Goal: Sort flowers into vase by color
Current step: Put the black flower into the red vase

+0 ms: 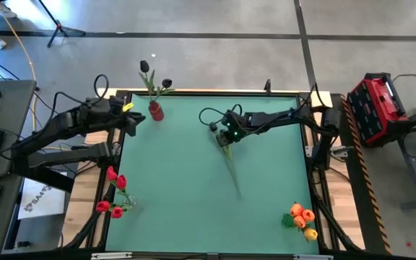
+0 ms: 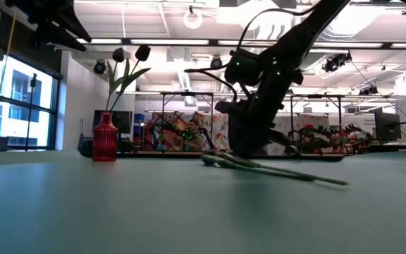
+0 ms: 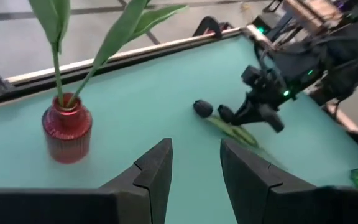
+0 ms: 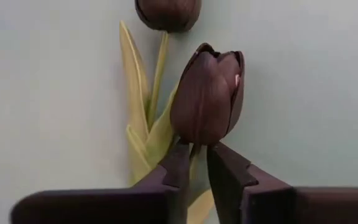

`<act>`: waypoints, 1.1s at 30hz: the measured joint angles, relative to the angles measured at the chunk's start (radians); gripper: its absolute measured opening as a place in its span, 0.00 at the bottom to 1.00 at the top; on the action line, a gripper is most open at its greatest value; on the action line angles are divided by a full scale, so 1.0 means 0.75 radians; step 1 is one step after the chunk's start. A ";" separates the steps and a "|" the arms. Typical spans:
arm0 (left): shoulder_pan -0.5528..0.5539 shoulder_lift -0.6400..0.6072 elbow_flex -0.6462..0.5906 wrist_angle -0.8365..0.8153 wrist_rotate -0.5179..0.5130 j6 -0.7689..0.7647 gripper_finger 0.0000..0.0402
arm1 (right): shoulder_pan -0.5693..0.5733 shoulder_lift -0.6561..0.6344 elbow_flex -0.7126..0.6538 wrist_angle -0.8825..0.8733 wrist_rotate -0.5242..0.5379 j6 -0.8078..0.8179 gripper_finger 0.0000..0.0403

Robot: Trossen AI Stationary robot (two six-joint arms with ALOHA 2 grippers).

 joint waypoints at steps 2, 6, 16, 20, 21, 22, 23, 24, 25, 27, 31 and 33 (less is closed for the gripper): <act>0.000 0.013 0.000 -0.009 0.000 -0.001 0.30 | -0.004 0.000 0.000 0.013 -0.023 -0.014 0.06; -0.001 0.042 0.000 -0.022 0.031 -0.021 0.30 | 0.000 -0.007 0.000 0.014 -0.068 -0.031 0.01; -0.014 0.078 0.000 0.002 0.147 -0.051 0.30 | 0.045 -0.180 0.002 0.165 0.000 -0.030 0.00; -0.054 0.077 0.000 0.071 0.117 -0.113 0.30 | 0.082 -0.271 0.003 0.410 0.089 -0.076 0.00; -0.068 0.077 0.000 0.100 0.099 -0.117 0.30 | 0.095 -0.287 0.005 0.488 0.118 -0.106 0.00; -0.084 0.077 0.000 0.132 0.081 -0.117 0.30 | 0.112 -0.294 0.005 0.565 0.150 -0.143 0.00; -0.104 0.077 0.000 0.167 0.062 -0.117 0.30 | 0.130 -0.297 0.005 0.646 0.179 -0.182 0.00; -0.126 0.077 0.000 0.200 0.039 -0.109 0.30 | 0.146 -0.298 0.005 0.719 0.202 -0.222 0.00; -0.150 0.077 0.000 0.240 0.020 -0.089 0.30 | 0.161 -0.298 0.005 0.775 0.222 -0.256 0.00; -0.207 0.077 0.000 0.321 -0.028 -0.055 0.30 | 0.192 -0.297 0.005 0.873 0.261 -0.306 0.00; -0.340 0.083 0.000 0.404 -0.132 -0.048 0.30 | 0.245 -0.296 0.005 1.050 0.319 -0.380 0.00; -0.410 0.092 0.000 0.440 -0.162 -0.049 0.30 | 0.264 -0.296 0.017 1.101 0.318 -0.417 0.00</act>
